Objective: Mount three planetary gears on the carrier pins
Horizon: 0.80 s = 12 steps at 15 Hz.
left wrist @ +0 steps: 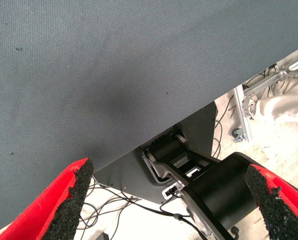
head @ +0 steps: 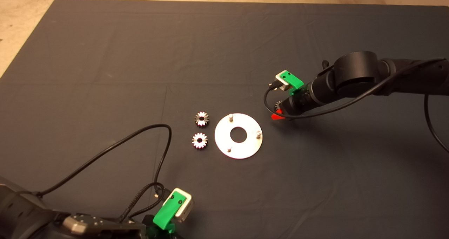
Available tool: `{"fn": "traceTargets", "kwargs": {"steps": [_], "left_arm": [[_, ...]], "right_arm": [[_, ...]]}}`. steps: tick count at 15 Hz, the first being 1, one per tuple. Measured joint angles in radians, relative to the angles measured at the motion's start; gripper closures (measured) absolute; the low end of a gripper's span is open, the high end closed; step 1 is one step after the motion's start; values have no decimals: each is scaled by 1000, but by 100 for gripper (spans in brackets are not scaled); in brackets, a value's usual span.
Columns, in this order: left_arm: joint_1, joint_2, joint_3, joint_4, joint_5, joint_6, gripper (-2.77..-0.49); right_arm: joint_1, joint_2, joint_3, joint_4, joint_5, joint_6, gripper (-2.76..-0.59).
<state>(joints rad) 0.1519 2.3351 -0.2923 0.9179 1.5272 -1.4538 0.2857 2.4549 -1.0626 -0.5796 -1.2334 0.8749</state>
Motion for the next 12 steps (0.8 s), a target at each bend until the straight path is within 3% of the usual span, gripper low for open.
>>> {"fn": "traceTargets", "kwargs": {"steps": [4,9,12], "left_arm": [[0,0,0,0,0,0,-218],[3,0,0,0,-1,0,-218],[3,-3,0,1,0,0,-218]], "right_arm": [[0,0,-8,0,0,-26,-202],[0,-12,-9,0,-30,-26,-202],[0,-11,-9,-1,-28,-29,-202]]}}
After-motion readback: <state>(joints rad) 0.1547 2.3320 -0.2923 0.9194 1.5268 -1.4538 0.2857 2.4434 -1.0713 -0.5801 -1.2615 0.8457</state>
